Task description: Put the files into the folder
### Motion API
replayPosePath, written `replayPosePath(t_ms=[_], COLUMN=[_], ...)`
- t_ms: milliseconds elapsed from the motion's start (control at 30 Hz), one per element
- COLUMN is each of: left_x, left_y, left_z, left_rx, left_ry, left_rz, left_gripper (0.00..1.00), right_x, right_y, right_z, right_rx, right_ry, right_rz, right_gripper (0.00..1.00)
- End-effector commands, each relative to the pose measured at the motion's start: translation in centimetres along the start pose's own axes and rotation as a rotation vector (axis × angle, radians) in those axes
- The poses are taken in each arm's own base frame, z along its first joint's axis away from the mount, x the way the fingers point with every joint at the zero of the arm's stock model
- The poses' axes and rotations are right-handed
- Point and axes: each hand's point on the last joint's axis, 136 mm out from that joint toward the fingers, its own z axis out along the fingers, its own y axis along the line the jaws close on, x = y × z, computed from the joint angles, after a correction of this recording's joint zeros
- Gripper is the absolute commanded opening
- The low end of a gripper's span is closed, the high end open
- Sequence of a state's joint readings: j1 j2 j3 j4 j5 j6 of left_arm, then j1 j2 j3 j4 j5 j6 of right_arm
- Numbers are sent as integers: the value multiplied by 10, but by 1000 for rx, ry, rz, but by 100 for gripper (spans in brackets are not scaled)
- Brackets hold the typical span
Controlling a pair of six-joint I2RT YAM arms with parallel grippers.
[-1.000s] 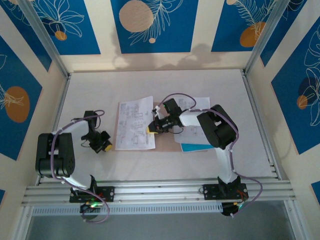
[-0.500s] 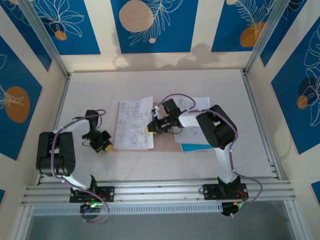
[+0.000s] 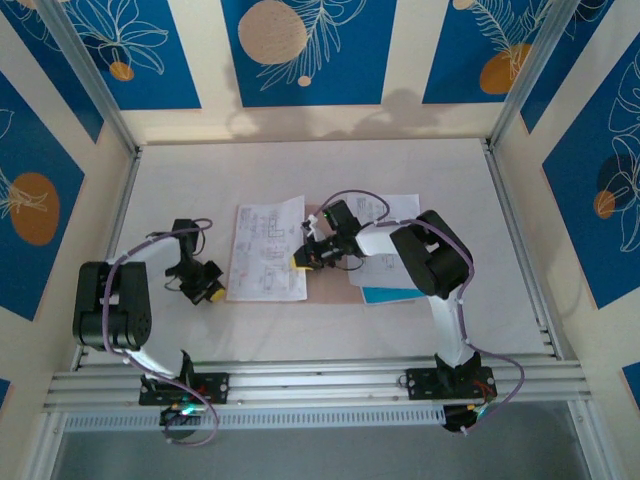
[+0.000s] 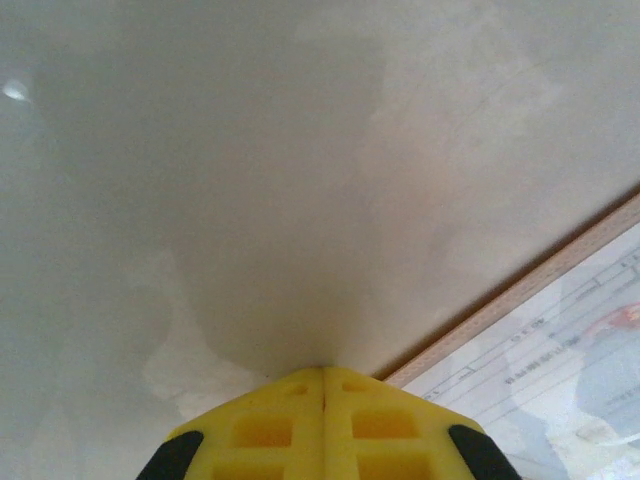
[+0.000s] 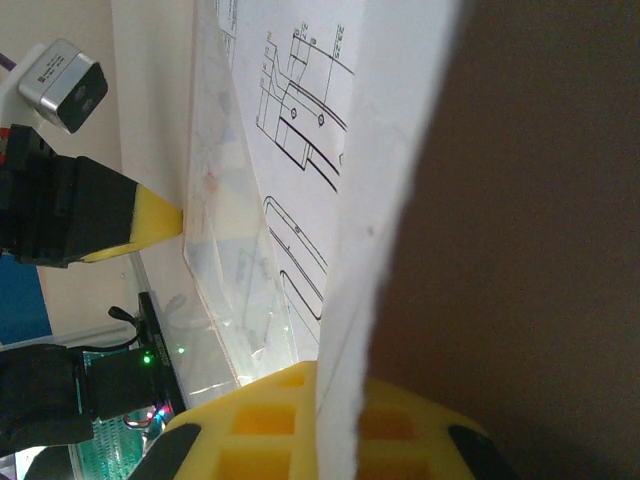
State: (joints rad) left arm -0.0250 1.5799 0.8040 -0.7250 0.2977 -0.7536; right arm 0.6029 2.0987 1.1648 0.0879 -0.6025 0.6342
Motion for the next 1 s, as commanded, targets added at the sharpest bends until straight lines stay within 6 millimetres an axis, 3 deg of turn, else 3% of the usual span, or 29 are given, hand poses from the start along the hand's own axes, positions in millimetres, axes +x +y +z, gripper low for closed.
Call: replayPosePath(t_ms=[0, 300, 400, 467, 533, 633, 767, 967], left_x=[14, 15, 16, 20, 25, 33, 44, 64], left_y=[-31, -34, -35, -37, -40, -44, -50, -62], left_z=[25, 23, 21, 20, 20, 21, 23, 33], left_rx=[108, 108, 109, 110, 109, 104, 104, 91], left_ry=[74, 74, 66, 70, 74, 74, 78, 100], left_rz=[78, 84, 90, 97, 111, 128, 149, 191], left_gripper=[0, 0, 0, 0, 0, 0, 0, 0], right_x=[12, 13, 8, 4, 2, 0, 2, 7], right_y=[-6, -9, -8, -10, -10, -3, 1, -22], right_z=[9, 7, -3, -17, -35, -69, -113, -156], right_rx=[2, 37, 87, 144, 176, 207, 264, 318], right_ry=[51, 54, 27, -4, -48, -129, -233, -363], right_rz=[25, 45, 72, 108, 142, 177, 245, 437], right_gripper=[0, 1, 21, 40, 51, 59, 62, 57])
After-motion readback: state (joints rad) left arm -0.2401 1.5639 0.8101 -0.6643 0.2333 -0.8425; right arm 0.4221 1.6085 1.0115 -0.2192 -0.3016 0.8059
